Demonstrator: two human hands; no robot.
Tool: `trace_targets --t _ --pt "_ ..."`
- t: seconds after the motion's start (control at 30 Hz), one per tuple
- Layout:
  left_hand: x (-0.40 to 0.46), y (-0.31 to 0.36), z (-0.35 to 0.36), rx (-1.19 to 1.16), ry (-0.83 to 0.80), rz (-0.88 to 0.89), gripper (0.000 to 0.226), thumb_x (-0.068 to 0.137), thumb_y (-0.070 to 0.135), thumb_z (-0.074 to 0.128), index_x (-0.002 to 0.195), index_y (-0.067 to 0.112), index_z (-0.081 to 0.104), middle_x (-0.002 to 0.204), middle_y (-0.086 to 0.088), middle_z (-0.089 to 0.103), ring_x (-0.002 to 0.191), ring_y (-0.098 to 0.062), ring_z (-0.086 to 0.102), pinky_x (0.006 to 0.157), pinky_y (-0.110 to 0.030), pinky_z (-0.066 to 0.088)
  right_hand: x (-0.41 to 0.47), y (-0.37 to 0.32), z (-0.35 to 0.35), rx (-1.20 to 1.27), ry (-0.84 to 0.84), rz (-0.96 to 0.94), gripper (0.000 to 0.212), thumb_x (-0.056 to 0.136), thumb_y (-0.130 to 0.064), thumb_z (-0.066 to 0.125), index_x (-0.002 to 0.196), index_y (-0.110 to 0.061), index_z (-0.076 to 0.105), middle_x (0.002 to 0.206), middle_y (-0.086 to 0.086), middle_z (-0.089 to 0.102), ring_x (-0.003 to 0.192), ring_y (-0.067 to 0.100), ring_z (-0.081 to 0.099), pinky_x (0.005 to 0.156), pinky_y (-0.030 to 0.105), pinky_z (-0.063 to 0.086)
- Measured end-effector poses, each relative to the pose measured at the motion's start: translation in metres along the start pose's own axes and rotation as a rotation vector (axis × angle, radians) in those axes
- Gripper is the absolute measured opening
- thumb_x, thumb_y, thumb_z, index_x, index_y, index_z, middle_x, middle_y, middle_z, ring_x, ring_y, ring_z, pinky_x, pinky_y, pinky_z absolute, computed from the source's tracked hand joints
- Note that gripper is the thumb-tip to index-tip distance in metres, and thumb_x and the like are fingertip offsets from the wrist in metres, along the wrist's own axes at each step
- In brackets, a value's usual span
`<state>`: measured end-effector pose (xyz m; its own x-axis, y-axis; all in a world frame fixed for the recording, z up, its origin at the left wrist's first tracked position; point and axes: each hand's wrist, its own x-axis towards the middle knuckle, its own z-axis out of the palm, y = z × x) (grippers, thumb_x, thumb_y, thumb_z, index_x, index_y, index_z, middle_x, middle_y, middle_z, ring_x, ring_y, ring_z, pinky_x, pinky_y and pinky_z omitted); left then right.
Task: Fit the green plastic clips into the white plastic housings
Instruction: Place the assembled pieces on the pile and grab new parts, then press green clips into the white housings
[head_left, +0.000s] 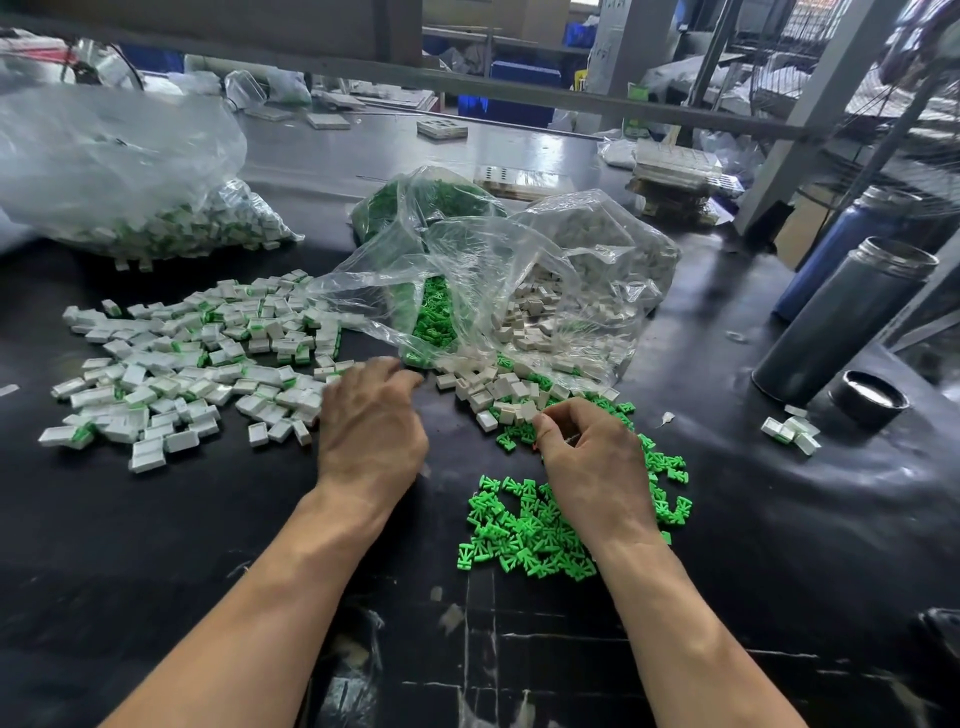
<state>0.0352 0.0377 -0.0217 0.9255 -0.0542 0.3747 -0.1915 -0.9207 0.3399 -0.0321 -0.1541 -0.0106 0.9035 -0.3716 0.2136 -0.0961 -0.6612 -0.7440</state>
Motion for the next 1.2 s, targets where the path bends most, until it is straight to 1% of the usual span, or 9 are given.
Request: trace_targets --t 0.07,0.2,0.27,0.33,0.43,0.63,0.9,1.1,1.2 --pt "-0.001 0.008 0.003 -0.112 -0.091 0.104 0.056 0.093 0.003 0.055 0.146 0.024 0.052 0.158 -0.005 0.042 0.143 -0.025 0.040 0.121 -0.044 0.026 0.000 -0.002 0.002 -0.076 0.002 -0.046 0.008 0.099 -0.033 0.067 0.103 -0.029 0.073 0.097 -0.010 0.068 0.085 0.010 0.062 0.077 0.032 0.054" --pt "-0.004 0.014 0.012 -0.121 -0.308 0.238 0.070 0.100 0.007 0.045 0.160 0.035 0.023 0.170 0.001 0.014 0.155 -0.021 0.019 0.128 -0.042 0.012 0.003 -0.009 0.007 -0.213 -0.045 -0.137 0.026 0.101 -0.033 0.065 0.127 -0.033 0.068 0.111 -0.009 0.061 0.092 0.011 0.060 0.085 0.031 0.053" --pt "-0.005 0.015 0.012 -0.157 -0.333 0.257 0.063 0.103 0.011 0.044 0.159 0.035 0.029 0.170 0.004 0.019 0.154 -0.019 0.022 0.127 -0.041 0.015 0.004 -0.013 0.009 -0.276 -0.071 -0.155 0.032 0.101 -0.034 0.063 0.133 -0.034 0.065 0.113 -0.007 0.061 0.097 0.014 0.063 0.087 0.034 0.054" --pt "-0.006 0.015 0.009 -0.247 -0.279 0.244 0.050 0.102 0.016 0.049 0.149 0.033 0.048 0.160 0.008 0.039 0.143 -0.019 0.039 0.122 -0.036 0.026 0.005 -0.016 0.010 -0.314 -0.090 -0.156 0.031 0.101 -0.035 0.063 0.132 -0.031 0.065 0.115 -0.005 0.061 0.099 0.017 0.064 0.088 0.035 0.055" --pt "-0.011 0.018 0.002 -0.319 -0.225 0.225 0.029 0.100 0.020 0.057 0.124 0.033 0.067 0.132 0.015 0.058 0.119 -0.017 0.056 0.107 -0.030 0.039 0.003 -0.015 0.009 -0.315 -0.078 -0.148 0.015 0.099 -0.033 0.067 0.113 -0.027 0.068 0.109 -0.006 0.063 0.096 0.016 0.064 0.088 0.034 0.054" --pt "-0.015 0.025 -0.005 -0.365 -0.203 0.178 0.009 0.092 0.024 0.074 0.100 0.028 0.070 0.103 0.013 0.061 0.096 -0.010 0.061 0.099 -0.036 0.047 0.000 -0.013 0.003 -0.359 -0.107 -0.109 0.011 0.097 -0.037 0.070 0.096 -0.027 0.067 0.097 -0.009 0.064 0.089 0.013 0.062 0.086 0.032 0.053" --pt "-0.014 0.024 -0.007 -0.369 -0.227 0.121 0.021 0.092 0.022 0.074 0.110 0.029 0.067 0.096 0.014 0.064 0.094 -0.008 0.060 0.100 -0.038 0.048 0.002 -0.011 -0.003 -0.364 -0.183 -0.038 0.017 0.091 -0.049 0.073 0.094 -0.032 0.073 0.095 -0.015 0.063 0.086 0.009 0.058 0.079 0.028 0.039" --pt "-0.015 0.024 -0.007 -0.355 -0.237 0.135 0.020 0.092 0.025 0.075 0.110 0.030 0.070 0.096 0.015 0.064 0.095 -0.009 0.060 0.100 -0.039 0.048 0.001 -0.011 -0.005 -0.387 -0.216 -0.059 0.011 0.099 -0.036 0.068 0.103 -0.034 0.077 0.103 -0.010 0.064 0.099 0.014 0.060 0.094 0.033 0.050" --pt "-0.015 0.023 -0.006 -0.394 -0.219 0.112 0.020 0.092 0.025 0.075 0.110 0.030 0.070 0.094 0.018 0.063 0.090 -0.005 0.060 0.096 -0.033 0.050 0.000 -0.012 -0.003 -0.413 -0.216 -0.067 0.010 0.097 -0.037 0.071 0.104 -0.032 0.075 0.103 -0.009 0.062 0.099 0.014 0.060 0.090 0.030 0.047"
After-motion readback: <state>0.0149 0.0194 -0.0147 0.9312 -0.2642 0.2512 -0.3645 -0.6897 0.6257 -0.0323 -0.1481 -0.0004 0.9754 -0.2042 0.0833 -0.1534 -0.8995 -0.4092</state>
